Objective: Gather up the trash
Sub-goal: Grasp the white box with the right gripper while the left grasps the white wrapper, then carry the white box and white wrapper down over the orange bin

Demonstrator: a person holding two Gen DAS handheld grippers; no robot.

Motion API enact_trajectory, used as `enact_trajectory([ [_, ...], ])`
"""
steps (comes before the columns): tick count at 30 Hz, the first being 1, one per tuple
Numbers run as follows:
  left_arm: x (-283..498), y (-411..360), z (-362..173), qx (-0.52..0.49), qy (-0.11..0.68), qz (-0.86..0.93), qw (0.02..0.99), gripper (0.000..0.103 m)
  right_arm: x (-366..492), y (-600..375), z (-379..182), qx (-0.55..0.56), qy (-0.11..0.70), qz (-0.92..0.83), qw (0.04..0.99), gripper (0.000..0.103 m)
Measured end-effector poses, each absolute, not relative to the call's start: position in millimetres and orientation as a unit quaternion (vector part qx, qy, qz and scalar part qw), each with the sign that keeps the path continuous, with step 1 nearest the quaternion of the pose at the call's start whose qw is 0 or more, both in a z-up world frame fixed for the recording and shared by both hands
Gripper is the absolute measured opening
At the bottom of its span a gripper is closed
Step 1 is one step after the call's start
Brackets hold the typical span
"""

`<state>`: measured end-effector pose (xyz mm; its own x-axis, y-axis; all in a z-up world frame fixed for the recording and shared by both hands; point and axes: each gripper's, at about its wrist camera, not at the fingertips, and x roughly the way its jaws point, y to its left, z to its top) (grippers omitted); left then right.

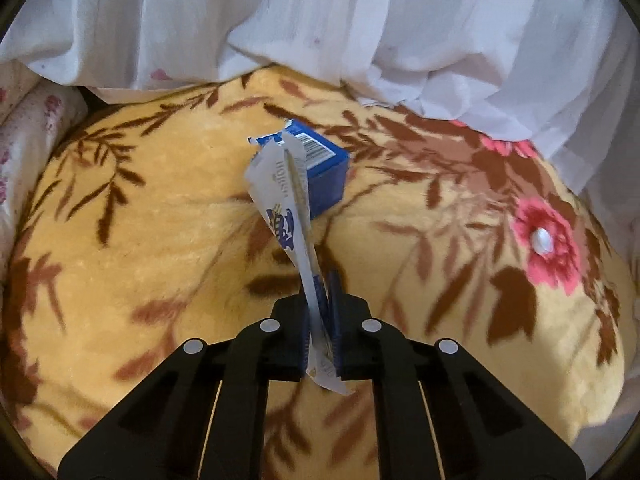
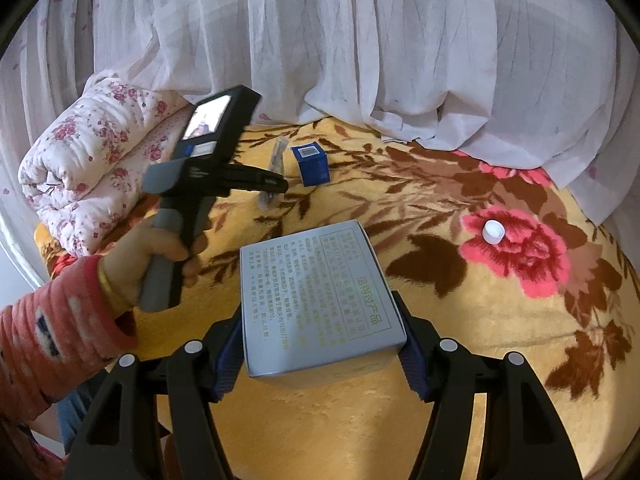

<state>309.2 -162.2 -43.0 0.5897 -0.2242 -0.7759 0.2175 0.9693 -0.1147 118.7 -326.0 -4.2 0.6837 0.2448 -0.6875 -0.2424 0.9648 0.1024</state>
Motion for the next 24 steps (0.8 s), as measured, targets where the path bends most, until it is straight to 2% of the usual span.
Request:
enact_trajectory([
  [11,186,-128,-15,0.052,0.411,-0.145,0.898,0.008,75,-303,2,0.003,0.377,0.148,0.914,0.064],
  [24,30,-86,-56,0.087,0.457,-0.190,0.864,0.008,-9,-251,-28,-0.020,0.412,0.193,0.890,0.064],
])
